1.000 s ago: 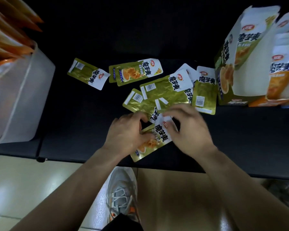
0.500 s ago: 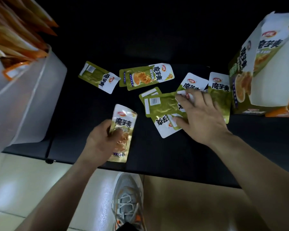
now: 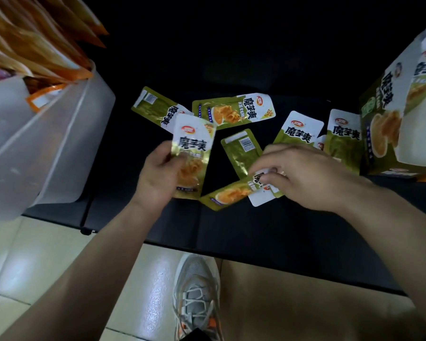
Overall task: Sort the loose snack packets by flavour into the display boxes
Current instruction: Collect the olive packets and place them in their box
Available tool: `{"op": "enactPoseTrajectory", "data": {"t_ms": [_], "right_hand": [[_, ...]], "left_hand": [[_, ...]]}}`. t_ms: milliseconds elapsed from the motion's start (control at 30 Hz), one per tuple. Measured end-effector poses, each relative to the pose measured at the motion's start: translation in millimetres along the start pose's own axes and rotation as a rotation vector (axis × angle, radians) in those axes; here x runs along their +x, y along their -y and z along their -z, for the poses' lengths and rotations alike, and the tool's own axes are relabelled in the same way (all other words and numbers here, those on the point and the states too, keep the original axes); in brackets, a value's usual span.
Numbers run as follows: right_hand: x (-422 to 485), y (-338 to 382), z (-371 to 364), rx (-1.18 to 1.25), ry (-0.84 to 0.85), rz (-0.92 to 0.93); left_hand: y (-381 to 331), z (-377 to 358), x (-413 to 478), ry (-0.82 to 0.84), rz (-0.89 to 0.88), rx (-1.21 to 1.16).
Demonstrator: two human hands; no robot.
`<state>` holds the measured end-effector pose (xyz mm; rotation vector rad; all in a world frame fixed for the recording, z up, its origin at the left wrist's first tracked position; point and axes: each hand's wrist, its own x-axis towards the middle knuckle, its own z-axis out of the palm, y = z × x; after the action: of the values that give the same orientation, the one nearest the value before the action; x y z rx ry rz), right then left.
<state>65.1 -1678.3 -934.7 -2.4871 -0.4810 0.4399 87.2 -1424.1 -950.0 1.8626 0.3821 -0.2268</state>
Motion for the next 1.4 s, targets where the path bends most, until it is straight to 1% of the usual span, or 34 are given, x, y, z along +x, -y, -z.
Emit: {"op": "enactPoseTrajectory", "data": {"t_ms": [33,67,133,167,233,267,333,367,400,467,533,633,700,800,867,933,1000,1033,1100,1167,1233,1333,1367,1400], "right_hand": [[5,4,1,0.037,0.013,-0.020],[9,8,1,0.079,-0.010,-0.041],[20,14,-1,0.193,-0.094,-0.107],[24,16,-3,0.253,-0.142,-0.143],[29,20,-14,0.362,-0.263,-0.192],[30,22,-20,0.408,-0.337,-0.212],[29,25,-32,0.452,-0.477,-0.260],[27,23,-38,0.379,-0.515,-0.276],[24,20,-45,0.216,-0.518,-0.287],[17,11,-59,-0.146,-0.431,-0.290],[6,3,-71,-0.305,-0.339,-0.216],[-12,-3,-84,-0.330,-0.292,-0.092],[-20,-2,-85,-0.325,-0.296,-0.069],[-21,3,-85,-0.344,-0.332,-0.191],[-16,6,-83,-0.356,-0.327,-0.275],[-12,9,-77,-0.319,-0.259,-0.346],[-6,13,-68,-0.244,-0.151,-0.445],[-4,14,-64,-0.206,-0.135,-0.457],[0,13,-60,-0.084,-0.215,-0.401],[5,11,-56,0.079,-0.344,-0.308],[9,15,-53,0.160,-0.499,-0.209],[10,28,-50,0.161,-0.687,-0.098],[10,31,-51,0.111,-0.721,-0.048],[10,32,-53,0.035,-0.720,-0.002]], "left_hand": [[-5,-4,-2,0.056,0.007,-0.014],[-8,-9,-5,0.123,0.023,-0.037],[-13,-19,-15,0.268,0.063,-0.094],[-12,-23,-18,0.343,0.055,-0.088],[-6,-26,-21,0.455,-0.006,0.009],[-2,-26,-20,0.468,-0.018,0.056],[6,-27,-20,0.423,0.004,0.106],[9,-26,-20,0.388,0.000,0.121],[13,-25,-19,0.343,-0.009,0.130],[19,-19,-17,0.230,-0.001,0.138],[21,-12,-14,0.108,0.016,0.147],[26,-5,-12,0.013,0.090,0.046],[29,-2,-12,-0.015,0.120,0.019],[32,-1,-14,-0.024,0.117,-0.001],[33,-2,-15,-0.020,0.105,0.008],[34,-2,-15,-0.022,0.104,0.008],[35,-2,-14,-0.029,0.105,0.012],[36,-2,-14,-0.037,0.107,0.013],[36,-1,-13,-0.063,0.103,-0.005],[35,2,-12,-0.103,0.100,-0.040],[34,10,-9,-0.157,0.099,-0.080],[33,25,-5,-0.240,0.107,-0.129],[34,31,-4,-0.266,0.107,-0.137],[35,35,-4,-0.284,0.114,-0.142]]}}
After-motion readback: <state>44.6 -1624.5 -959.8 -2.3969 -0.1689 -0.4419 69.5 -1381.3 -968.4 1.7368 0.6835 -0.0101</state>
